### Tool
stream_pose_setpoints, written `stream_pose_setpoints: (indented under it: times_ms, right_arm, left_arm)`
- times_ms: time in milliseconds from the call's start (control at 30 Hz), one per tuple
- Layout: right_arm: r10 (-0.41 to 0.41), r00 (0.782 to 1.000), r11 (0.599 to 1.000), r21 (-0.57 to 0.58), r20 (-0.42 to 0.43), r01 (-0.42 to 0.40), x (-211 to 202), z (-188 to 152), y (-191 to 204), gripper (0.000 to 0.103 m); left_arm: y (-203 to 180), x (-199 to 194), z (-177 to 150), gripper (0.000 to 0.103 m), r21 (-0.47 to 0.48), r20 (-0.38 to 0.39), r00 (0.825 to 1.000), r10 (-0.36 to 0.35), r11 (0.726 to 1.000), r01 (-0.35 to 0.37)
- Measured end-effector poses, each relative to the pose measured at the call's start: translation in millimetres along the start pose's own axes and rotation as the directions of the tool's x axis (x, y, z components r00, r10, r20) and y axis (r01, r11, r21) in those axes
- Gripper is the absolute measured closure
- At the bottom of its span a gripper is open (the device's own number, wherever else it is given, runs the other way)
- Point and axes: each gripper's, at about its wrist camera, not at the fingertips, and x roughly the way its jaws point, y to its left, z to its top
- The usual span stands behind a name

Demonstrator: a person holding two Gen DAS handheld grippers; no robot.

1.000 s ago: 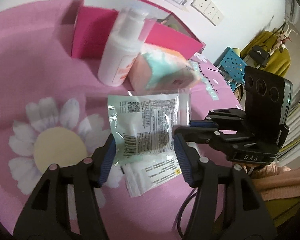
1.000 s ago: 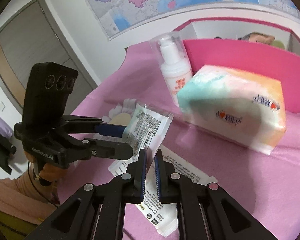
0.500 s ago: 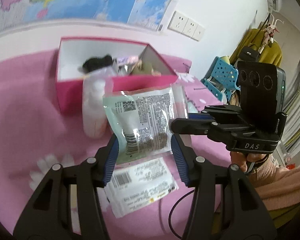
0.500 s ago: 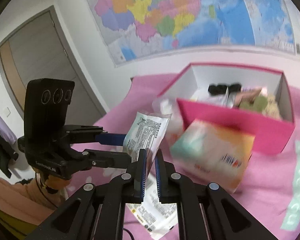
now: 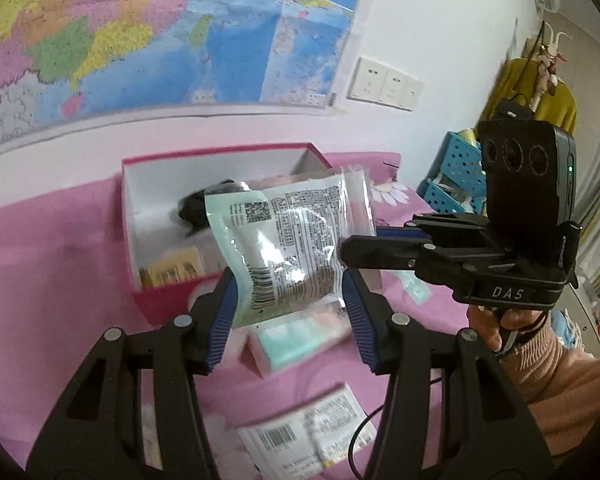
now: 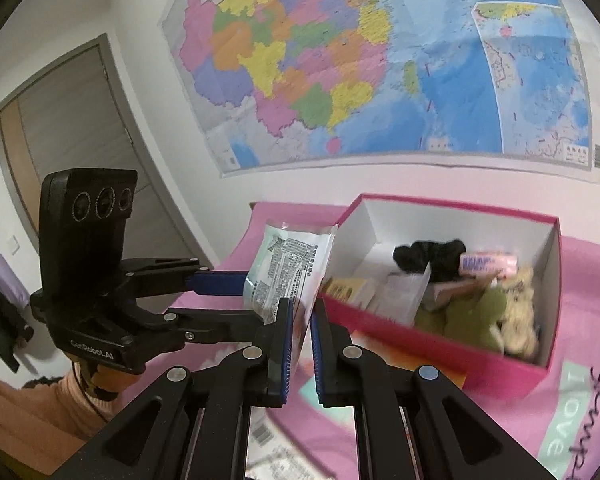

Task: Organize soft objects
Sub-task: 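Carry the wipe packet over the pink box and open the right gripper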

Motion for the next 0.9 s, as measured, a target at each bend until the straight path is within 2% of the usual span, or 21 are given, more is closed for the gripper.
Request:
stream_pose_setpoints:
  times_ms: [367, 500, 900]
  right_arm:
    - [-0.004, 0.999, 0.997, 0.077, -0.036, 0.007, 53, 30, -38, 0.094]
    - [-0.003, 0.998, 0.994, 0.11, -0.058, 0.01, 70, 34, -49, 0.093]
    - [-0.063, 0.986, 0.983, 0.16, -0.156, 0.089, 117, 29, -70, 0.09]
  left_arm:
    - [33, 37, 33, 0.048, -0.024, -0.056, 0.994, 0.089, 0.996, -0.091]
    - [46, 53, 37, 0.048, -0.04, -0.087, 0.989, 0.122, 0.991, -0.125]
    - [75, 90, 35, 0.048, -0.082, -0.177, 0.964, 0.198, 0.973, -0.215]
